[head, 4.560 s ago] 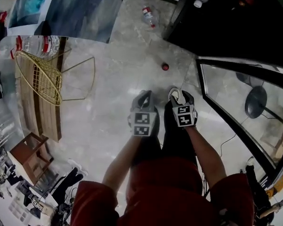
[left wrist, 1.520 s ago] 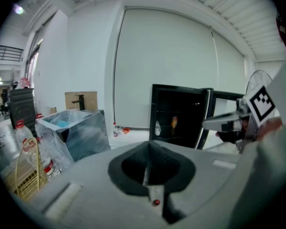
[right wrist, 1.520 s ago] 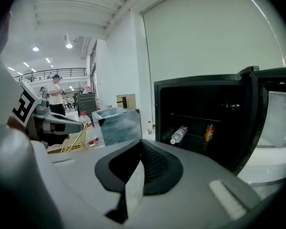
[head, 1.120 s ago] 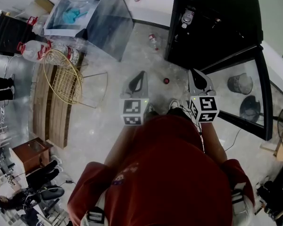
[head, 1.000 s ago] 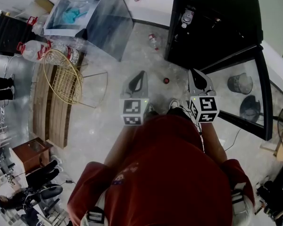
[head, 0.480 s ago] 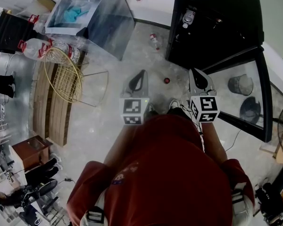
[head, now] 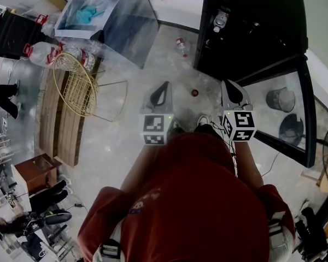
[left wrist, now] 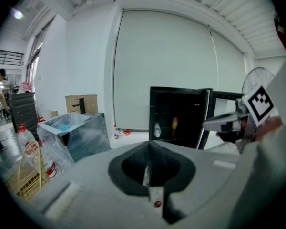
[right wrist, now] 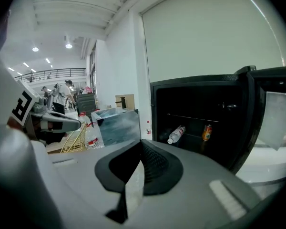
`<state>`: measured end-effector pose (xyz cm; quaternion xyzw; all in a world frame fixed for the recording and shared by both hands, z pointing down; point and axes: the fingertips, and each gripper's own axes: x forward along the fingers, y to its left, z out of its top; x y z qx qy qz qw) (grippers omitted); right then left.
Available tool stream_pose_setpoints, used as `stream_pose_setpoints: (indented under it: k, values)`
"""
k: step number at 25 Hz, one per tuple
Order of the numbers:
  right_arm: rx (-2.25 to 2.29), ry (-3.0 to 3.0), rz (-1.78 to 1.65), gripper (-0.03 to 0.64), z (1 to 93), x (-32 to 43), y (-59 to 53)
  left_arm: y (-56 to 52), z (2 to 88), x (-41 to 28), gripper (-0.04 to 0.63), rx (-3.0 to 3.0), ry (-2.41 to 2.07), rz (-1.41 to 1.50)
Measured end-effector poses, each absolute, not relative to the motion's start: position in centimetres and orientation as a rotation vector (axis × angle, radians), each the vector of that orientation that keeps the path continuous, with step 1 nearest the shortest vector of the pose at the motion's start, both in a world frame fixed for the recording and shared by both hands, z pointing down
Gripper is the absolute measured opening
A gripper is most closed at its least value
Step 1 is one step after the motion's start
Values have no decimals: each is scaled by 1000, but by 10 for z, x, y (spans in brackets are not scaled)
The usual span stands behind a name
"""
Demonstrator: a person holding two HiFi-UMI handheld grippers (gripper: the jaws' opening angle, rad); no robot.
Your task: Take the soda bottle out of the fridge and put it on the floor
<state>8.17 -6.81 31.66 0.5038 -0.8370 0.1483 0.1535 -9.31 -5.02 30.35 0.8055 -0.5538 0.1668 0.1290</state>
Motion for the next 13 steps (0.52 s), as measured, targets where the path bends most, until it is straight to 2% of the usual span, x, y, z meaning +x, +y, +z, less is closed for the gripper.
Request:
stream_pose_setpoints:
  k: [13]
  values:
    - [1440, -2412, 430, 2, 316, 99, -66, -49, 304, -74, 1, 2342, -1613, 496]
